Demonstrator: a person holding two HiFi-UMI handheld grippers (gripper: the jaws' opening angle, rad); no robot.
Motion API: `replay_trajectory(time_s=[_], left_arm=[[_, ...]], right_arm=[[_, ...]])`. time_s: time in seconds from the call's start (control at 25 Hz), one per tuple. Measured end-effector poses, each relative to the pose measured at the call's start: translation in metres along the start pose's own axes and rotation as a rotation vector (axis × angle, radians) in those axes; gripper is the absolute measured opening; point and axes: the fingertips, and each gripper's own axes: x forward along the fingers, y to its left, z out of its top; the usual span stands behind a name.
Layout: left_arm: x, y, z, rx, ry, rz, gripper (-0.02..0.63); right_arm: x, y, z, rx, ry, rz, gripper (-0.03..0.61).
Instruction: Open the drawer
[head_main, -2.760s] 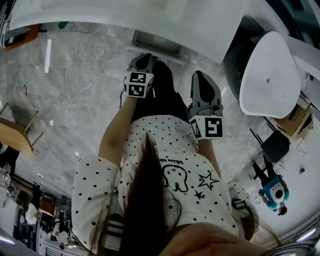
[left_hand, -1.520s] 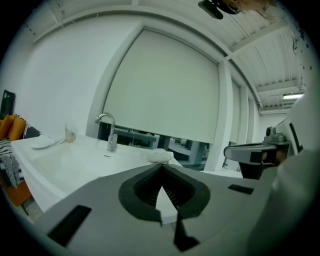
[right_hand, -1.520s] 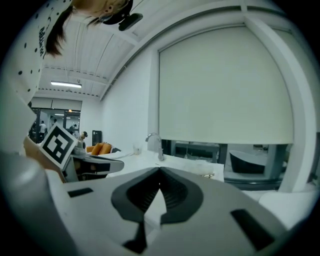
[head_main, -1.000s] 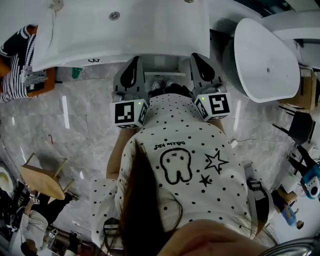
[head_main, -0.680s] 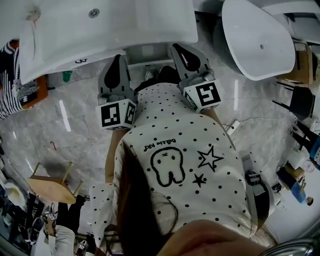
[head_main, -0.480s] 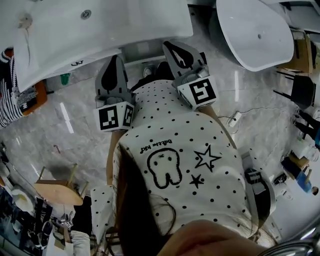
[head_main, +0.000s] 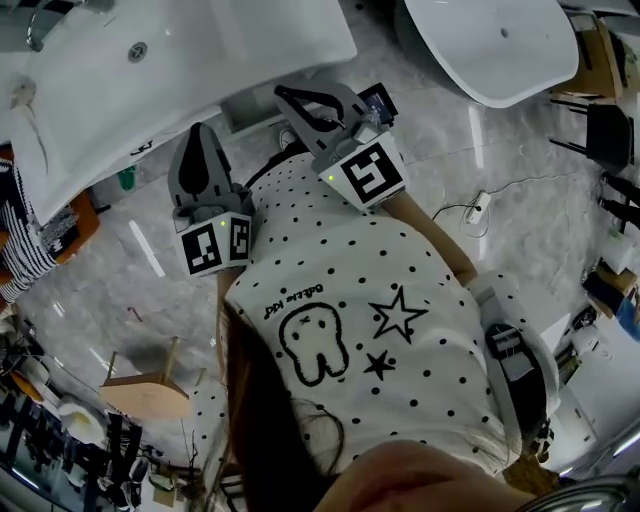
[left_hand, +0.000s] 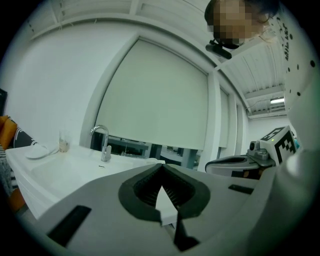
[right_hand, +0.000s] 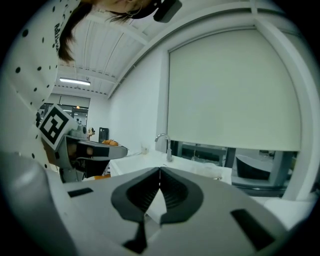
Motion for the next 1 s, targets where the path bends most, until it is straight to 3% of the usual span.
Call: replay_trajectory(time_s=[1.0], left_arm=[[0.0008,-0.0028,0.0011,0.021,0.018,-0.012,0.005]], right_arm=[[-0.0015,0.0032,-0.0017,-0.011,0.014,0.006,0.012]])
